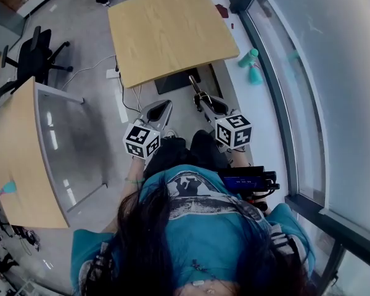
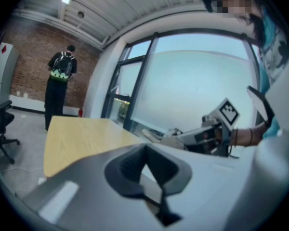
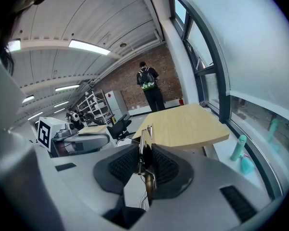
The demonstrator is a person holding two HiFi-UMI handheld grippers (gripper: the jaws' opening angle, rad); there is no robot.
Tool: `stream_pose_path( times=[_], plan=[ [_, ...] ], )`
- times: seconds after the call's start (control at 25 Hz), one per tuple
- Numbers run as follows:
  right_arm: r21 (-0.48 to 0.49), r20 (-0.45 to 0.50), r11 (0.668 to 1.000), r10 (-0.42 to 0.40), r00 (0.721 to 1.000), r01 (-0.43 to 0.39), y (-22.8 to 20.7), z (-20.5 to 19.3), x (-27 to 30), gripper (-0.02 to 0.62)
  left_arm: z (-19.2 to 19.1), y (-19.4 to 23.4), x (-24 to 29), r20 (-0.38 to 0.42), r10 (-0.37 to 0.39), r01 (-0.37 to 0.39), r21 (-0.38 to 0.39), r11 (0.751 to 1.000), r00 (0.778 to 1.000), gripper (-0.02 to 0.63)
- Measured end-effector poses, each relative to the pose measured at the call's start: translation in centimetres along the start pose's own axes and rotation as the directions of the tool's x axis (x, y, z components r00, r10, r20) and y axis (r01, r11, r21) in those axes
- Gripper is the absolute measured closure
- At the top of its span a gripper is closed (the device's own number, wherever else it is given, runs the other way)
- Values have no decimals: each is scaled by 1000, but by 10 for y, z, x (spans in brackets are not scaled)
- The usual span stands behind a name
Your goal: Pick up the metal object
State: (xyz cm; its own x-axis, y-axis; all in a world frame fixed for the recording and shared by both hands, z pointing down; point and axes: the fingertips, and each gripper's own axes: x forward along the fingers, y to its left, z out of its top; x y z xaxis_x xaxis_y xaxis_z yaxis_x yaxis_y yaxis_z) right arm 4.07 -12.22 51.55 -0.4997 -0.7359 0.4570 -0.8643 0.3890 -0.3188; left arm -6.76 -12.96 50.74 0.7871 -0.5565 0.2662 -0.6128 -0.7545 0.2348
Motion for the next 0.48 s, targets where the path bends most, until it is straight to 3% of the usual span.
stream_pose_path(
  times=[0.2,0.48],
  plan=[
    [-5,2,999,48,999,-48,-16,-15,-38,506,3,-46,2,29,53,-54,17,998,998,606],
    [-46,-63,988,145,987,-148,-16,-59,-109,506,-8,-127,-7,99,150,-145,-58,988,984,606]
  ],
)
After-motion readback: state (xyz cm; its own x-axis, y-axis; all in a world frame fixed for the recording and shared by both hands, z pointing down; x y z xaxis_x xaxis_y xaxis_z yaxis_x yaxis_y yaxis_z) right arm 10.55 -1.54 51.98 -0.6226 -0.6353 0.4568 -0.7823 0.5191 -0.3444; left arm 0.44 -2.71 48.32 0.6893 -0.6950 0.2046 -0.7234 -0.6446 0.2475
